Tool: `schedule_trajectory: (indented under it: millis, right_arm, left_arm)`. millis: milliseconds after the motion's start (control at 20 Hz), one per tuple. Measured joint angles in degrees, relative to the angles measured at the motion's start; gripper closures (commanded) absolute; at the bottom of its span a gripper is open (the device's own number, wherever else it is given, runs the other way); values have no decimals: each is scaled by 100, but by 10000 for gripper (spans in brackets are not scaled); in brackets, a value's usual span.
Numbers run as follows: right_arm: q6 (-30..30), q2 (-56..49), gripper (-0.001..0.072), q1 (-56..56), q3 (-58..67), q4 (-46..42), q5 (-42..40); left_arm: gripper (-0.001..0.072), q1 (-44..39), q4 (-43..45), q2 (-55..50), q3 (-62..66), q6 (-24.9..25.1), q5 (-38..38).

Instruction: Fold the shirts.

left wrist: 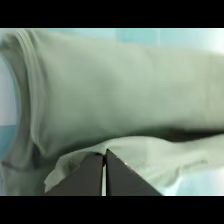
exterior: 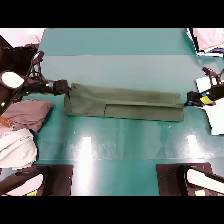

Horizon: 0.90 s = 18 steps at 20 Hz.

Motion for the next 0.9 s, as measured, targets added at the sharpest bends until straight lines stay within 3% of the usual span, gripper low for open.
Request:
schedule_trajectory:
  millis: [50, 100, 150, 200, 250, 450, 500, 550, 600, 900]
  right_arm:
    - [87, -192, 667, 39, 129, 57, -146]
    - [162, -367, 448, 66, 240, 166, -299]
    - [214, -542, 204, 68, 352, 367, -485]
    - [240, -697, 158, 55, 455, 586, -658]
    - [271, -861, 158, 11, 566, 870, -791]
    - [44, -1198, 159, -315, 831, 1639, -723]
    - [-109, -1204, 159, -442, 787, 1738, -590]
    - [-260, -1196, 159, -568, 699, 1810, -470]
    - [-413, -1161, 159, -713, 573, 1862, -363]
    - [-1248, -1097, 159, -1593, -286, 2100, -179]
  left_arm:
    - [674, -2, -2, -164, 63, 7, 142]
    - [444, -2, 0, -302, 105, 13, 282]
    - [99, 0, -2, -428, 142, -13, 468]
    - [-8, 2, -7, -522, 168, -85, 634]
    - [-8, 4, -11, -599, 195, -197, 780]
    - [-3, 4, -26, -728, 457, -448, 874]
    - [196, 2, -37, -739, 535, -481, 750]
    - [461, 2, -39, -750, 608, -503, 560]
    - [670, 2, -39, -756, 658, -522, 393]
    - [681, -76, -44, -772, 778, -461, -367]
